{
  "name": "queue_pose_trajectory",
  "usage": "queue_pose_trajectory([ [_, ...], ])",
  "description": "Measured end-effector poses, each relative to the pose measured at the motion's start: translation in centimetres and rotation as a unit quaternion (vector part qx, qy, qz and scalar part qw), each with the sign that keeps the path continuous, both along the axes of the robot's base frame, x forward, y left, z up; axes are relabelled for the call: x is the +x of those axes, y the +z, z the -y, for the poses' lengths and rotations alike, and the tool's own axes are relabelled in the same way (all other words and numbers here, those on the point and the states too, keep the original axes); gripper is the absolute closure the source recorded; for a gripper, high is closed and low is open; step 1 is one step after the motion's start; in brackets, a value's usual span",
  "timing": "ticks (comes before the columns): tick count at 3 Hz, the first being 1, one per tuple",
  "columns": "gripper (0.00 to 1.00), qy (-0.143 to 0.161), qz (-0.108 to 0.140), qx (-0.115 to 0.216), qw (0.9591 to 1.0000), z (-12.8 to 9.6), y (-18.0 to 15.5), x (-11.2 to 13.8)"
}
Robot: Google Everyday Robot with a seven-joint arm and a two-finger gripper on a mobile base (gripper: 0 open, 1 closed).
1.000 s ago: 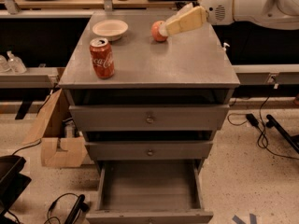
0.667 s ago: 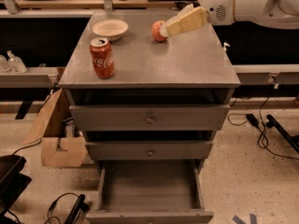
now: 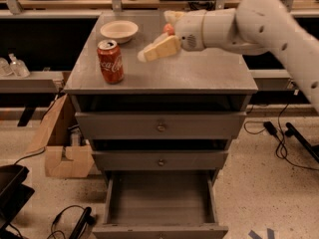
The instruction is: Place coke can into bottom drawer
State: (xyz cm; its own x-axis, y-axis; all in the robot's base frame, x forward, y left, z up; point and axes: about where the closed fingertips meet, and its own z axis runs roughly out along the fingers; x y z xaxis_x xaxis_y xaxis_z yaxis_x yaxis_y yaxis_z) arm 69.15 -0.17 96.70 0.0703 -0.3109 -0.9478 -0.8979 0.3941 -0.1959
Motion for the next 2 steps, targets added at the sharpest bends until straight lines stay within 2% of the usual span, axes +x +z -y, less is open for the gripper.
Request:
queue_pose_trajectory([
  [1, 0.0, 0.046, -0.03, 0.025, 0.9982, -6.5, -4.4, 0.6],
  [2, 0.0, 0.083, -0.043, 0.043, 0.9947, -10.6, -5.7, 0.2],
])
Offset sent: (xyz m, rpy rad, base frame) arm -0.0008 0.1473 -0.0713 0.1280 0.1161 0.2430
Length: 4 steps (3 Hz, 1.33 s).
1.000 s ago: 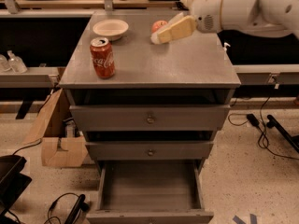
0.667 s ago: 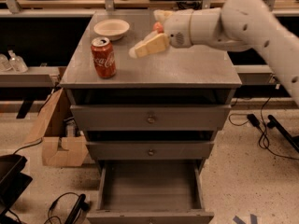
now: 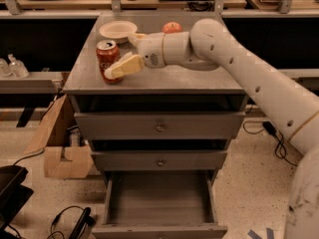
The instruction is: Place coke can into bottom drawer
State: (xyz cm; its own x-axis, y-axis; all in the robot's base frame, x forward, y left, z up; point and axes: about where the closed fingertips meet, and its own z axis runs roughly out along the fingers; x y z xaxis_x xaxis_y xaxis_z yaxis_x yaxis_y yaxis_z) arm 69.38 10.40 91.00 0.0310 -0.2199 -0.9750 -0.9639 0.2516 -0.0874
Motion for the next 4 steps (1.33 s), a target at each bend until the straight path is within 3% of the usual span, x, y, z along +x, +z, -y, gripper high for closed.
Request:
queue_pose_trajectory([
  [1, 0.0, 0.03, -0.017, 0.036, 0.9988, -3.3, -1.1, 0.0],
  [2, 0.26, 0.064, -0.013, 0.063, 0.9958, -6.6, -0.9, -0.8],
  [3, 0.49, 0.072, -0.003, 0.067, 0.9952, -8.0, -1.2, -0.8],
  [4, 0.8, 0.075, -0.004, 0.067, 0.995, -8.3, -1.1, -1.0],
])
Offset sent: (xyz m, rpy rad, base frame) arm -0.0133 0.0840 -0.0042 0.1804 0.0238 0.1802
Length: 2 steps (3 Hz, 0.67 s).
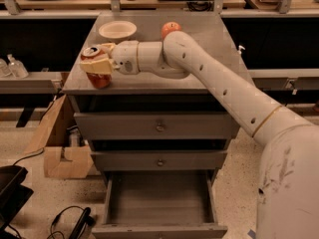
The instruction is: Place coke can into bottom drawer
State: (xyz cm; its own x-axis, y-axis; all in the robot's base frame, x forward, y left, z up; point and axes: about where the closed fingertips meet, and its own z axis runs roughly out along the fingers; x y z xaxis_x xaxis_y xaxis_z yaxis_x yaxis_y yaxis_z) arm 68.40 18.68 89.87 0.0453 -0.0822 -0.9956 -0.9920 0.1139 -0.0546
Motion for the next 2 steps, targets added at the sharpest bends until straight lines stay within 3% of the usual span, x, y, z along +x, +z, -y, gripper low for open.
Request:
queue_pose_trajectory([
  [1, 1.0, 0.002, 0.0, 0.0, 1.0, -0.2, 0.0, -0.1],
  [2, 1.0, 0.017, 0.02, -0.003, 0.9997, 0.3, 2.9, -1.7],
])
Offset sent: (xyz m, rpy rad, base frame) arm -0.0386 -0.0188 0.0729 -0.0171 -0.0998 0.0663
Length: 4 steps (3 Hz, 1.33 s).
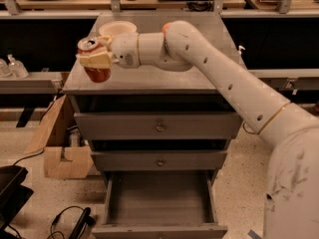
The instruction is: Place coke can into bottom drawer
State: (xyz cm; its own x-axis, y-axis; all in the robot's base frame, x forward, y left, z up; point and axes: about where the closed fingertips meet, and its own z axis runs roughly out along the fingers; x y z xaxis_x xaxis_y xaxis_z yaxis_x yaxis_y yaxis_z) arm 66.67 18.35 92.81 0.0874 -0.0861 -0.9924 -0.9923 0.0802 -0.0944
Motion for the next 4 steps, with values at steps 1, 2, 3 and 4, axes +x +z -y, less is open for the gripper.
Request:
queue_pose_trajectory([
  [1, 1.0, -0.001, 0.023, 0.007, 0.9997, 1.4, 3.9, -3.9],
  [2, 1.0, -0.02, 0.013, 0.011, 0.9996, 3.3, 5.6, -9.1],
  [3, 1.0, -0.067, -0.031, -0.027, 0.9969, 7.7, 2.3, -14.6],
  [4, 1.0, -0.067, -0.031, -0.027, 0.9969, 7.7, 2.3, -14.6],
])
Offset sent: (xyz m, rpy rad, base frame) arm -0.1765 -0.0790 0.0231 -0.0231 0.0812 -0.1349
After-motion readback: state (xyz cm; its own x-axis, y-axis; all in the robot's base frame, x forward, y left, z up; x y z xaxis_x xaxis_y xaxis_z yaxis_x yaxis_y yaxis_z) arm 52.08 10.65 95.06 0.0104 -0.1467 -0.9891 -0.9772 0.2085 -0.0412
